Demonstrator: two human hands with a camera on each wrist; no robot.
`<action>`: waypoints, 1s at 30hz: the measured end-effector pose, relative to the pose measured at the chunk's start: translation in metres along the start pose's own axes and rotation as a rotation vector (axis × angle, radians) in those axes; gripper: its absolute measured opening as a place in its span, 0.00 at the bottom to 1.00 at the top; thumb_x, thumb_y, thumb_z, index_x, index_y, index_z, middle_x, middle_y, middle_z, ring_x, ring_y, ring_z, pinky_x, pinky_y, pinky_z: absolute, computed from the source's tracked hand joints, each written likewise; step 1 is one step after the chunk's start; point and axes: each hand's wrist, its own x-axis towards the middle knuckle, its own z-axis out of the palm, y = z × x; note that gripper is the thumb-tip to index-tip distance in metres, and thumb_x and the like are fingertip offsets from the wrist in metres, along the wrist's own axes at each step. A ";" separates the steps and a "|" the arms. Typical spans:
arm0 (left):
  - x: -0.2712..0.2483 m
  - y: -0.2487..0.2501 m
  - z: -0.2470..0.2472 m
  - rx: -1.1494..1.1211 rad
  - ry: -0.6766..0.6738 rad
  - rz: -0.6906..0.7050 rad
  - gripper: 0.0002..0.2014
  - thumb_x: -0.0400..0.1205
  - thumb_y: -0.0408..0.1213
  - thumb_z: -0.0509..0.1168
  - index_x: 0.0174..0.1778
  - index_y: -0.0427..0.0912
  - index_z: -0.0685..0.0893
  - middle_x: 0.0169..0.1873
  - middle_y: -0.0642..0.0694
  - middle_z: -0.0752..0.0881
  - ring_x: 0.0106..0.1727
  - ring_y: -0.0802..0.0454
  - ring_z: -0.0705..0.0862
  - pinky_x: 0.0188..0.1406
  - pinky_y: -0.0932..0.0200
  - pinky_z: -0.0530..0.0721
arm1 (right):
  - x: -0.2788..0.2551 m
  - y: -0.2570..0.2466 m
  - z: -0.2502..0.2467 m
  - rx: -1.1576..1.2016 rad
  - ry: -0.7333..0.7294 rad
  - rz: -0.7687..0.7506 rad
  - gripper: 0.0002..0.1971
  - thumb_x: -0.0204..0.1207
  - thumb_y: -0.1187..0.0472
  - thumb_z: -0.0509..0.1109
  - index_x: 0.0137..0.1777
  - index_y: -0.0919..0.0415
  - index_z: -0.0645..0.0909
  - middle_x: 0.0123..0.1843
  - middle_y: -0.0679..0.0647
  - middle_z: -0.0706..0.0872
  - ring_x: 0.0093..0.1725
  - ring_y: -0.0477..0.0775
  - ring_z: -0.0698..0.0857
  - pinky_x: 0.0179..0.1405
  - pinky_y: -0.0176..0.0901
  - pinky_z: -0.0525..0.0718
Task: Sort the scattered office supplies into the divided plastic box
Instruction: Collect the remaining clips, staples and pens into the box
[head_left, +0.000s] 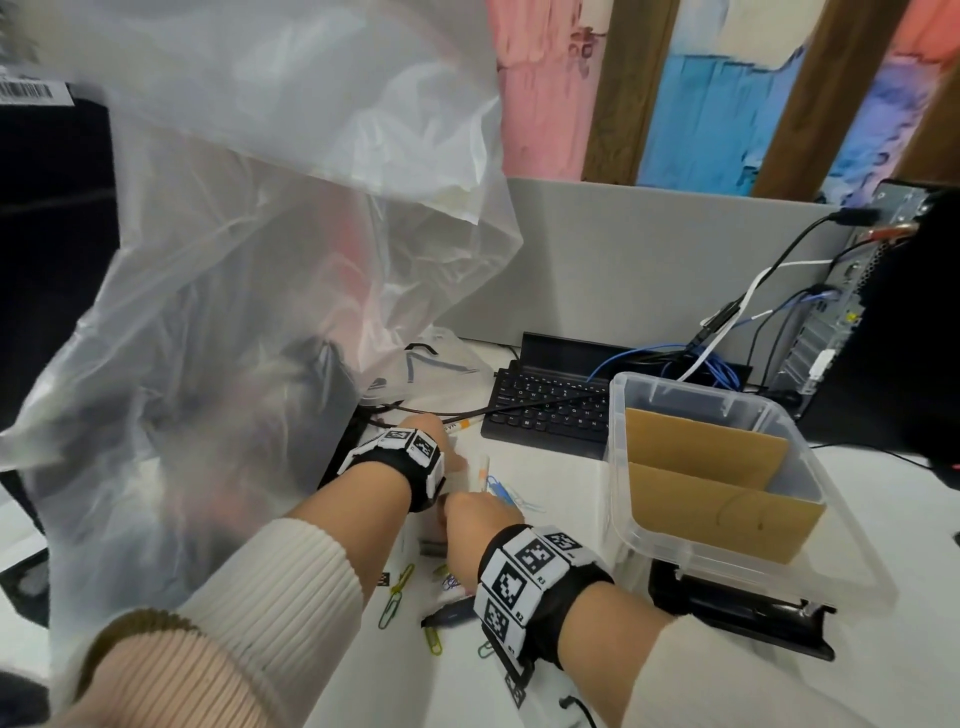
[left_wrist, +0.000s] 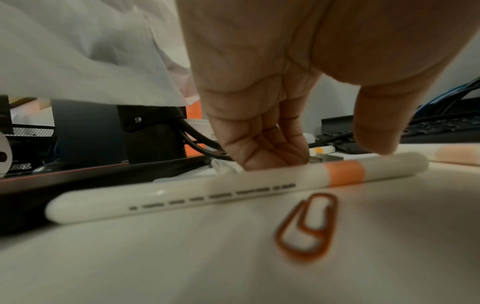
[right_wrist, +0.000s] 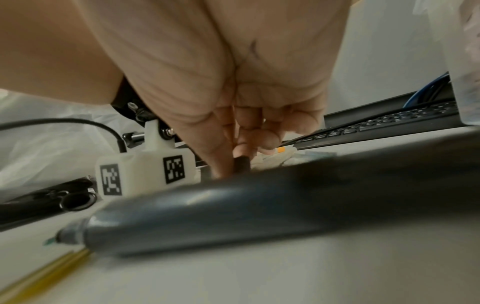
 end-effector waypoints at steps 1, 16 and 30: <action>0.001 0.000 0.001 -0.011 0.015 0.004 0.19 0.77 0.52 0.69 0.52 0.40 0.82 0.41 0.45 0.79 0.54 0.44 0.84 0.46 0.58 0.80 | -0.002 0.001 -0.001 0.003 0.005 0.008 0.13 0.77 0.68 0.63 0.61 0.63 0.78 0.62 0.62 0.82 0.63 0.65 0.80 0.61 0.55 0.77; -0.034 -0.004 -0.015 -0.237 0.150 0.035 0.14 0.77 0.47 0.68 0.45 0.39 0.83 0.39 0.43 0.83 0.40 0.46 0.82 0.40 0.56 0.82 | -0.030 0.016 -0.021 0.455 0.264 0.127 0.13 0.80 0.71 0.56 0.64 0.63 0.69 0.58 0.62 0.81 0.55 0.62 0.82 0.45 0.44 0.77; -0.142 0.018 -0.078 -0.999 0.264 0.581 0.08 0.69 0.22 0.74 0.32 0.38 0.84 0.25 0.41 0.86 0.28 0.48 0.84 0.39 0.51 0.86 | -0.116 0.082 -0.117 0.479 0.828 -0.140 0.06 0.76 0.61 0.69 0.39 0.54 0.77 0.36 0.45 0.80 0.33 0.41 0.76 0.32 0.31 0.71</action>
